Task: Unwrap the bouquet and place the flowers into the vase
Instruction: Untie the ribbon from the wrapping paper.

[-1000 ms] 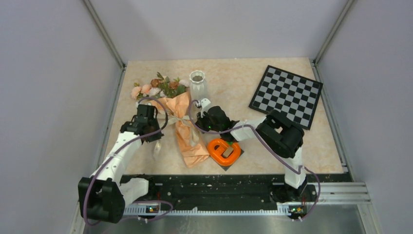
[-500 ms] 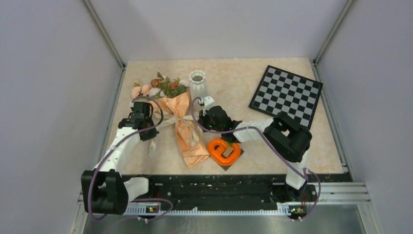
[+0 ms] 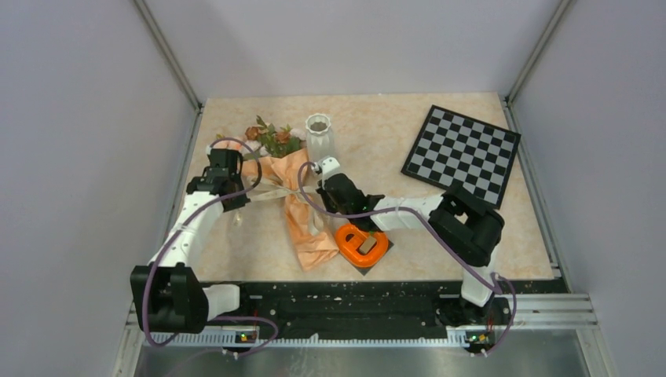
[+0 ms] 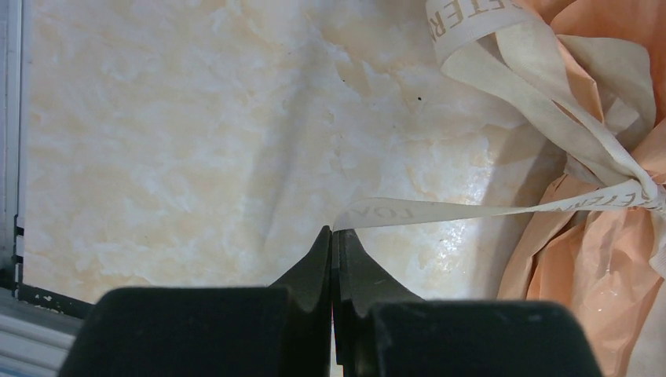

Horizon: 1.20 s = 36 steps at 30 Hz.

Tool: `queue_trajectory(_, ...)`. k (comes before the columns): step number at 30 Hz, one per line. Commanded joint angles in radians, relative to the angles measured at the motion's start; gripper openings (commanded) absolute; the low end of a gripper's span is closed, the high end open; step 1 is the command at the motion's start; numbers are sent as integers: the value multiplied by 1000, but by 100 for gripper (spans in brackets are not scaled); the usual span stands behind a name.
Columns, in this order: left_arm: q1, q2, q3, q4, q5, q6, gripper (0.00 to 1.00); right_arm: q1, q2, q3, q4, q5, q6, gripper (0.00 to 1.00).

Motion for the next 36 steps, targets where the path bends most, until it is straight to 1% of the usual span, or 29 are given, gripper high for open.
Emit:
queue_trajectory(1,9,16,32,-4,-26,43,0,23,-56,80,-62,121,-47,0)
queue_trajectory(7,17,20,-4,17,-64,42,0,31,-57,107,-121,176,-41,0)
queue_trajectory(12,17,36,-4,19,-74,40,0,50,-55,127,-175,275,-49,0)
queue_trajectory(14,17,37,-4,21,-74,41,0,53,-53,134,-187,291,-53,0)
queue_trajectory(20,18,31,-6,25,-73,43,0,54,-53,134,-188,270,-44,0)
queue_trajectory(36,19,1,-13,29,-152,41,0,54,-68,109,-204,277,0,0)
